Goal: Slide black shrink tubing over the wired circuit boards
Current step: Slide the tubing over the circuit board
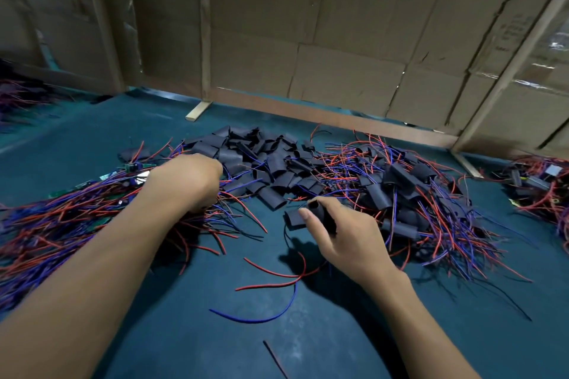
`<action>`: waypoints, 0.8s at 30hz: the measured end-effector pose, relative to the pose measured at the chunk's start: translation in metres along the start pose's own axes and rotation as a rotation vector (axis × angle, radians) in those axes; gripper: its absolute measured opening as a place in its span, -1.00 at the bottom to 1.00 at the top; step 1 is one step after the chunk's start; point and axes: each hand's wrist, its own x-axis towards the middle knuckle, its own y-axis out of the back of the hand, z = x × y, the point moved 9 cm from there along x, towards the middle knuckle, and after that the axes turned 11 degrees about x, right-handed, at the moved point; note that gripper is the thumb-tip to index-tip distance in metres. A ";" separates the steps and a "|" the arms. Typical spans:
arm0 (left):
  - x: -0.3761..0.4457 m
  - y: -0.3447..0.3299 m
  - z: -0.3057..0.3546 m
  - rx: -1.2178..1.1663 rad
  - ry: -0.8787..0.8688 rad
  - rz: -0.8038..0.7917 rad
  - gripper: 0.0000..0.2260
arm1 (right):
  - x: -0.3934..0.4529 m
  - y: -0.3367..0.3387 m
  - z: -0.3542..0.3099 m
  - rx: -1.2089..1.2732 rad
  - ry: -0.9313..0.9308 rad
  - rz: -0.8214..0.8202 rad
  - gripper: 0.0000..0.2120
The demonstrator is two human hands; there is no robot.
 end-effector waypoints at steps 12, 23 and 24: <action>-0.051 0.108 0.003 -1.466 -0.442 0.343 -0.83 | -0.008 0.012 0.017 0.186 -0.105 0.211 -0.57; 0.003 0.038 0.111 -2.839 -0.583 -0.287 -0.84 | -0.006 -0.016 0.016 0.446 -0.209 0.029 -0.69; 0.005 0.030 0.114 -2.871 -0.572 -0.236 -0.84 | -0.007 -0.023 0.015 0.454 -0.209 -0.040 -0.66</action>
